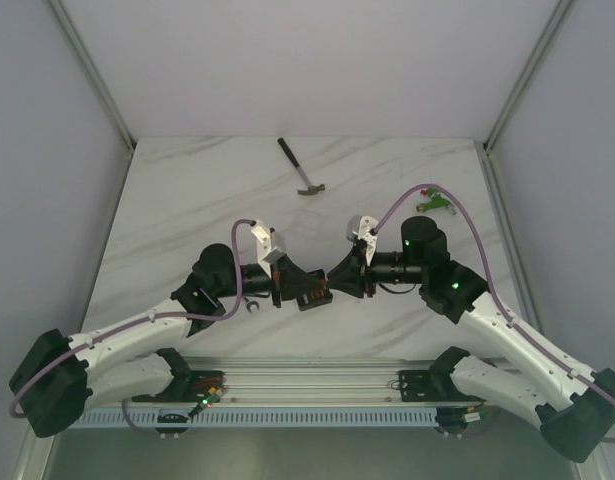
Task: Snap on the fuse box
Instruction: Pick up the fuse from the center of the board.
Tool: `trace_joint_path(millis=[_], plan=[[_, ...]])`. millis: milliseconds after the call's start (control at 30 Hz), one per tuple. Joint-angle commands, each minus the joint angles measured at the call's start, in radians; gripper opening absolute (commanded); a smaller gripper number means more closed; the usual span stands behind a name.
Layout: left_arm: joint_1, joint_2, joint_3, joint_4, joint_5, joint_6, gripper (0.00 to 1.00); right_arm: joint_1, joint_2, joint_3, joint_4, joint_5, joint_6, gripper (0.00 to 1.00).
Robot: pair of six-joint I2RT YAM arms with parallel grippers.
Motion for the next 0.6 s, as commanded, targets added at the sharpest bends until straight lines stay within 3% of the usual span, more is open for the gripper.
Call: trace_joint_path(millis=[0,333,567], plan=[[-0.001,0.005,0.021,0.070,0.048,-0.011,0.00,-0.003,-0.001,0.037,-0.013,-0.042,-0.026,0.28],[-0.005,0.018,0.025,0.088,0.067,-0.023,0.00,-0.003,0.023,0.043,-0.012,-0.079,-0.033,0.19],[-0.005,0.030,0.027,0.080,0.055,-0.019,0.00,-0.003,0.022,0.046,-0.011,-0.084,-0.033,0.00]])
